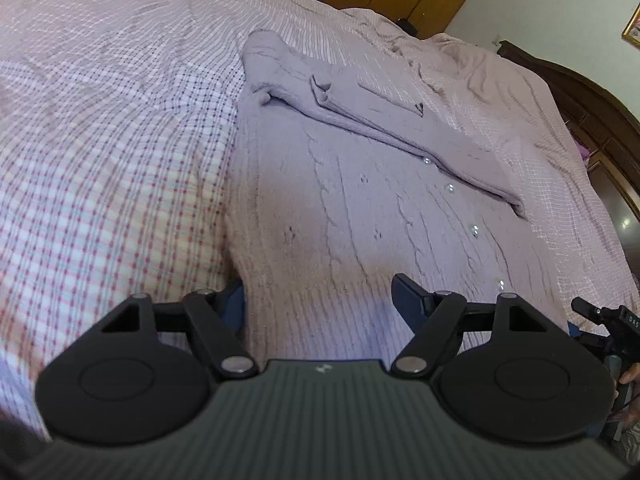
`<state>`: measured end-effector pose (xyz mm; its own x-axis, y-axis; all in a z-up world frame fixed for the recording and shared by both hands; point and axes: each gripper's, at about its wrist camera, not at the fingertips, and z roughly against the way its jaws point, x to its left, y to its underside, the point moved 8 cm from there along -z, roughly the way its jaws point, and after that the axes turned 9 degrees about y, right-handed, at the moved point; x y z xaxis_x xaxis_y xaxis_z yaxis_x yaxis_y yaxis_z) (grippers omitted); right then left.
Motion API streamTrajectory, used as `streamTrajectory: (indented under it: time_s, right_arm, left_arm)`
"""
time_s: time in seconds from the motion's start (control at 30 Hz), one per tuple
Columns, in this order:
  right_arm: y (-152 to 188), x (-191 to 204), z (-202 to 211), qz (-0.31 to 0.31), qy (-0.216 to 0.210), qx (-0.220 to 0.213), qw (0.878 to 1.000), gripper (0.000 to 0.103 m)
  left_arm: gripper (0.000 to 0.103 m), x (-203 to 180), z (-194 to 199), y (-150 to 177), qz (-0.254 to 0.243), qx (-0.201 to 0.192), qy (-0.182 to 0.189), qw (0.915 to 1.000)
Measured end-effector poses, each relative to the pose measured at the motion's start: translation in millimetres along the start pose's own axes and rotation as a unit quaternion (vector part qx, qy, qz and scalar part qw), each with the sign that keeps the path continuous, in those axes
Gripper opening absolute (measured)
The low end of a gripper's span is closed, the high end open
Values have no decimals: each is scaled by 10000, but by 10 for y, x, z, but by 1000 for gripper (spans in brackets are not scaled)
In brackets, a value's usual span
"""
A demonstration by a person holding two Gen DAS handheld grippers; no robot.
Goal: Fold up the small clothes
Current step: 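Close both grippers on the cardigan hem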
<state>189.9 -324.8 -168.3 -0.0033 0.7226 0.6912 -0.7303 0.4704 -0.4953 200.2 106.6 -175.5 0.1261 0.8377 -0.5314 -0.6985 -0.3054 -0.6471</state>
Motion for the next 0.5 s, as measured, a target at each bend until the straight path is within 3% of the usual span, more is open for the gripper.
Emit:
streamTrajectory:
  time_s: [0.27, 0.37, 0.5]
  right_arm:
    - [202, -63, 136, -289, -89, 40, 9995, 71]
    - [232, -33, 92, -305, -142, 134, 9993, 71]
    - [229, -53, 49, -324, -39, 121, 9994, 67]
  left_arm:
    - [75, -34, 159, 296, 40, -87, 79, 9999]
    - [64, -6, 168, 283, 112, -106, 41, 9999]
    - [35, 100, 239, 295, 353, -220, -47, 9991]
